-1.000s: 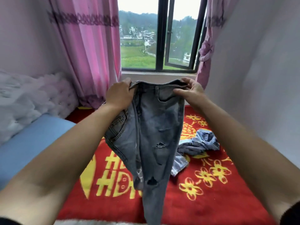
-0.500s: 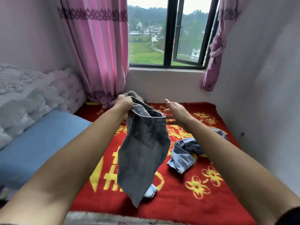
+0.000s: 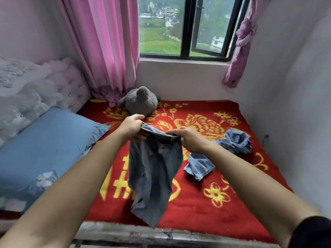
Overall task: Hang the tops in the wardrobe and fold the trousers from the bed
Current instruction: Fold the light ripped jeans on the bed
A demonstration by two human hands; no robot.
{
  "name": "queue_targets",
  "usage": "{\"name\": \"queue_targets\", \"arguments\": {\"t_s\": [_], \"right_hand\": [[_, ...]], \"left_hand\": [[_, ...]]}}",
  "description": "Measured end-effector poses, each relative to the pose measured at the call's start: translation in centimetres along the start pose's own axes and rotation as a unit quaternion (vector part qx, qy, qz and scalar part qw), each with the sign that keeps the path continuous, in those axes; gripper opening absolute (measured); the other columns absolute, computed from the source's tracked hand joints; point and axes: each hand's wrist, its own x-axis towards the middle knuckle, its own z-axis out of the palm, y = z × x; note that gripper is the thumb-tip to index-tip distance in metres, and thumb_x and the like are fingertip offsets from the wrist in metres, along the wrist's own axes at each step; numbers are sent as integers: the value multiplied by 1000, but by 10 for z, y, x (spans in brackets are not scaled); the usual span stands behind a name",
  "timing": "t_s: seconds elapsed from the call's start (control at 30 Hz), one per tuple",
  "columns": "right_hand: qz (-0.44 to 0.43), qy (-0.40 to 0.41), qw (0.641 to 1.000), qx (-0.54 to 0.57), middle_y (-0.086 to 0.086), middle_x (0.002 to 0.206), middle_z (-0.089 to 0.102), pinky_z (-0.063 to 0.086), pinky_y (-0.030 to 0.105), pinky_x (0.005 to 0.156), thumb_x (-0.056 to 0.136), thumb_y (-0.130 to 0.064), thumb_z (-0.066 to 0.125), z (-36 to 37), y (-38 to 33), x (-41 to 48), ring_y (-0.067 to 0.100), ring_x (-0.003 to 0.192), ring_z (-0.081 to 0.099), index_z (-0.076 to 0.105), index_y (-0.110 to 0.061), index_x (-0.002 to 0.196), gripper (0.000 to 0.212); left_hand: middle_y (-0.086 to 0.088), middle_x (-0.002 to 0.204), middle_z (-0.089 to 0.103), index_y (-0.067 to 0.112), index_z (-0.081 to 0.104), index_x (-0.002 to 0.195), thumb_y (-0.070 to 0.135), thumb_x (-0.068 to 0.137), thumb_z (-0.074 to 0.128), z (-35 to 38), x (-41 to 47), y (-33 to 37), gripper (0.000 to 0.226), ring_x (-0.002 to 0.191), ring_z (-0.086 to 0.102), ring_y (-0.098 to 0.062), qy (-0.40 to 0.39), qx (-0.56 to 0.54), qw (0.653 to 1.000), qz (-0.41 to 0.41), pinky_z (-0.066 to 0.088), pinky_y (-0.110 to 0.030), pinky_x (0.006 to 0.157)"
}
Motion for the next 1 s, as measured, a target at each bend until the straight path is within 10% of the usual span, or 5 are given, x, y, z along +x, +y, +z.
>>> {"name": "queue_targets", "arguments": {"t_s": [0.3, 0.43, 0.53, 0.8, 1.0], "right_hand": [[-79, -39, 988, -130, 3, 119, 60, 49, 37, 89, 90, 0, 52, 33, 30, -5, 28, 101, 63, 67, -24, 124, 44], [-51, -69, 989, -121, 3, 125, 57, 45, 34, 90, 88, -3, 52, 57, 51, -26, 27, 108, 61, 62, -22, 133, 50], [-33, -61, 993, -96, -1, 128, 57, 47, 36, 96, 83, -5, 53, 62, 66, -47, 23, 113, 60, 61, -19, 134, 54], [-88, -26, 993, -78, -1, 110, 65, 55, 29, 78, 87, -31, 74, 62, 86, -94, 16, 84, 66, 71, -16, 120, 37], [-111, 81, 987, -89, 3, 95, 69, 58, 38, 57, 87, -13, 75, 60, 110, -115, 26, 69, 69, 76, -15, 109, 22]], "left_hand": [[-2, 72, 65, 14, 70, 85, 30, 87, 41, 17, 1, -112, 32, 62, 60, -25, -120, 469, 875, -6, 43, -27, 52], [-7, 102, 66, 14, 65, 103, 24, 94, 44, 54, 16, -160, 25, 97, 59, -27, -109, 390, 914, -3, 47, -35, 78], [-19, 86, 55, 11, 57, 92, 30, 93, 48, 87, 27, -185, 21, 76, 52, -24, -103, 259, 958, -71, 45, -35, 66], [-24, 159, 1, 16, -11, 154, 37, 78, 75, 170, 31, -242, 117, 142, 22, -44, 9, 150, 923, -355, 34, -51, 109], [-22, 132, 57, 4, 61, 121, 25, 98, 36, 191, 5, -288, 39, 123, 49, -41, -52, 349, 915, -193, 38, -43, 103]]}}
